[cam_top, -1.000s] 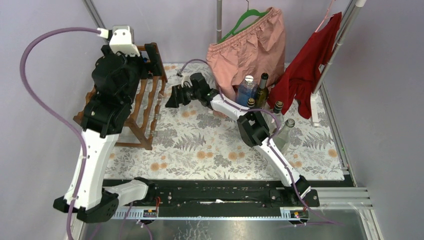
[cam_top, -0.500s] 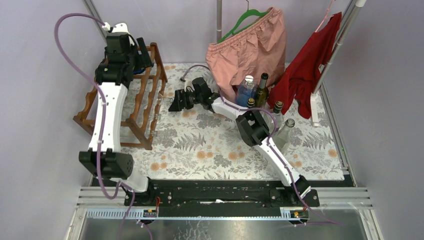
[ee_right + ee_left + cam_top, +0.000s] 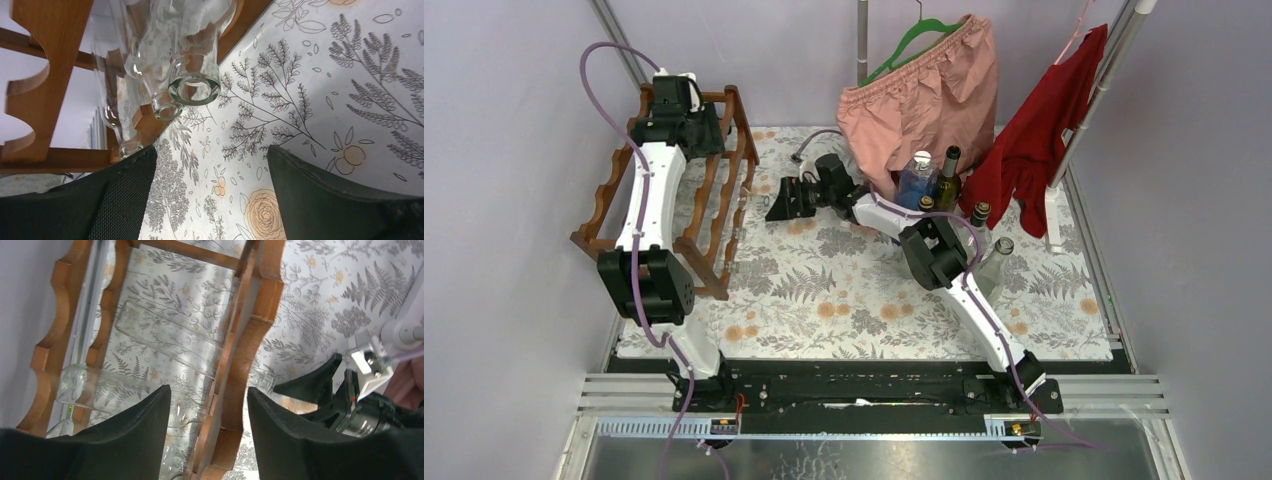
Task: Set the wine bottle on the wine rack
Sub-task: Move the wine rack to the corner of the board.
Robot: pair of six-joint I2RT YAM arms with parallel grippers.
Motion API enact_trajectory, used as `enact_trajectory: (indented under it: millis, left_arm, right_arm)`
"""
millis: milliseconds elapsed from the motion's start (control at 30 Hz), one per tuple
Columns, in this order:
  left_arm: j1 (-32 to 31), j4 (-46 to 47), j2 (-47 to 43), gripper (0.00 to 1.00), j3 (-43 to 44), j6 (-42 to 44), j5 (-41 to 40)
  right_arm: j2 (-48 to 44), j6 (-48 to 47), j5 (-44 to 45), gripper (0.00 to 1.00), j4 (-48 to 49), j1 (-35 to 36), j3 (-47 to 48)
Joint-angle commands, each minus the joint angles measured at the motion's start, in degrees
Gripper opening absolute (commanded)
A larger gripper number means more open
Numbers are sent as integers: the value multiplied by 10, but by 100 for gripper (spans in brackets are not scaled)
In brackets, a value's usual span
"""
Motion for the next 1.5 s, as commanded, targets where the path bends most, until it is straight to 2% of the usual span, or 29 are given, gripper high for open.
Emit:
enact_trajectory:
  millis: [0,233,400,500,833,867,900,1200,1467]
  left_arm:
    - [2,-14,15,60,-6,6,50]
    - [2,-35,23,43,-15,8,65]
    - [2,-48,25,19,-15,19,77]
    - [2,-48,21,9,-22,25,91]
    - [2,-38,-23,4,-65,42,159]
    - [2,-36,-30,4,-73,47,166]
    - [1,-34,-37,4,-82,51,173]
    - [2,-20,-82,4,-146,82,211]
    - [1,-19,-96,3,-154,92,246]
  right_arm:
    - [-31,68,-20,88,65,-18,19]
    - [-20,118,-22,89,104,-19,23]
    - [-12,179,-23,89,149,-29,10]
    - [-10,206,-24,89,162,-32,8]
    - [-35,188,-16,91,131,-32,-22]
    - [-36,188,-18,98,132,-32,-27]
    - [-38,190,-21,100,134,-31,-33]
    - [-66,201,-42,100,176,-32,-82]
    - [-76,245,-37,100,211,-30,-106]
